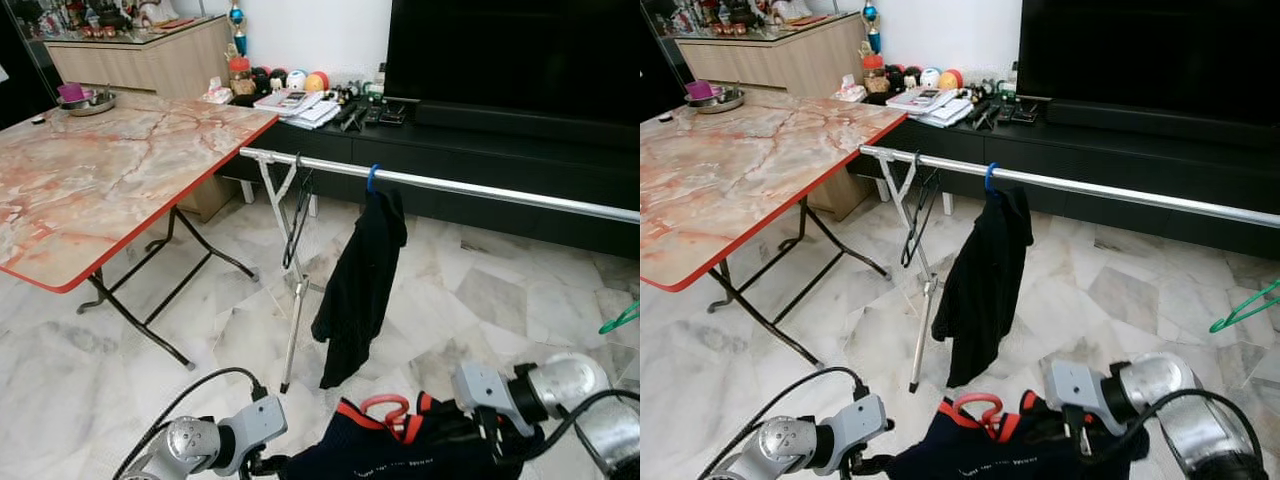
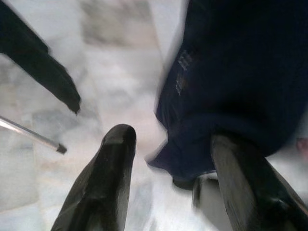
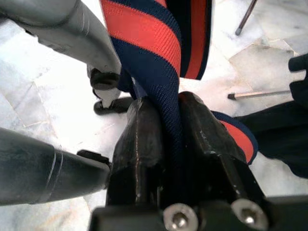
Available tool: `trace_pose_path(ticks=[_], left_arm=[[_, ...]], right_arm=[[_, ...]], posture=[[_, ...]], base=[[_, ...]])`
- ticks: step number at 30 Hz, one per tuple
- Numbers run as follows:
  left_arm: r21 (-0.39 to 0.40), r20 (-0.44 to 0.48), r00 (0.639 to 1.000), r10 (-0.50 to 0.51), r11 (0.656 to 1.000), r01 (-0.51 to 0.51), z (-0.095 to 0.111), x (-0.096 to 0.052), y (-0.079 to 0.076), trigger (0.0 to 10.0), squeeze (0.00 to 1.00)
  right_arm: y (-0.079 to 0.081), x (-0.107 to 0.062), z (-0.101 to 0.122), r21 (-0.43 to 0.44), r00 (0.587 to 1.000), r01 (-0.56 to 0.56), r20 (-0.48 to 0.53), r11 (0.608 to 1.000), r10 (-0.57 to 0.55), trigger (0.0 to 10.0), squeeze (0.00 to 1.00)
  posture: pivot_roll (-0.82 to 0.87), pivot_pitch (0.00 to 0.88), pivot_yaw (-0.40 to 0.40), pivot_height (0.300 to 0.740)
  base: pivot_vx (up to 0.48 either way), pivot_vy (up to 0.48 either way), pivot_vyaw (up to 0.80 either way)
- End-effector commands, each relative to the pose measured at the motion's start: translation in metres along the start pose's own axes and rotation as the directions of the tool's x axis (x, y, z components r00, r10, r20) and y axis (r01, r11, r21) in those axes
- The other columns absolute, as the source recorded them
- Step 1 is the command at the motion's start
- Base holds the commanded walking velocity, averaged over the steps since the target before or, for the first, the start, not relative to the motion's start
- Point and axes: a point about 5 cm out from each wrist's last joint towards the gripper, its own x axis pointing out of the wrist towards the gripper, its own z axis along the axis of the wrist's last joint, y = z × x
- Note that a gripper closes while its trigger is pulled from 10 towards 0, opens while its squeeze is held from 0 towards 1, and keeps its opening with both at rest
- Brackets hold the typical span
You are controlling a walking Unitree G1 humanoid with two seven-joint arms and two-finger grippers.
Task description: Hang hanger
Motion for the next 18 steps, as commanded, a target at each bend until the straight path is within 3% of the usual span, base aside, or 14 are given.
trace_pose_path(ticks=[1, 8, 18], left_arm=[[0.054, -0.089, 0.993, -0.081, 0.995, 0.086, -0.014, -0.004, -0.011, 10.0, 0.0], [0.067, -0.115, 0.985, -0.13, 0.988, 0.138, -0.016, -0.006, -0.013, 10.0, 0.0], [0.015, -0.042, 0.999, -0.023, 1.0, 0.024, -0.003, 0.003, -0.004, 10.0, 0.0]], right_arm=[[-0.004, -0.003, -0.001, -0.015, 0.999, 0.036, -0.008, 0.999, -0.036, 10.0, 0.0], [-0.006, -0.002, -0.005, -0.002, 0.997, 0.068, -0.029, 0.998, -0.068, 10.0, 0.0], [-0.009, -0.001, 0.001, 0.03, 0.991, 0.115, 0.069, 0.993, -0.117, 10.0, 0.0]], posture=[[-0.01, 0.0, 0.033, 0.74], [-0.01, 0.0, 0.043, 0.74], [-0.01, 0.014, 0.046, 0.74]], base=[[0.0, 0.0, 0.0], [0.0, 0.0, 0.0], [0.0, 0.0, 0.0]])
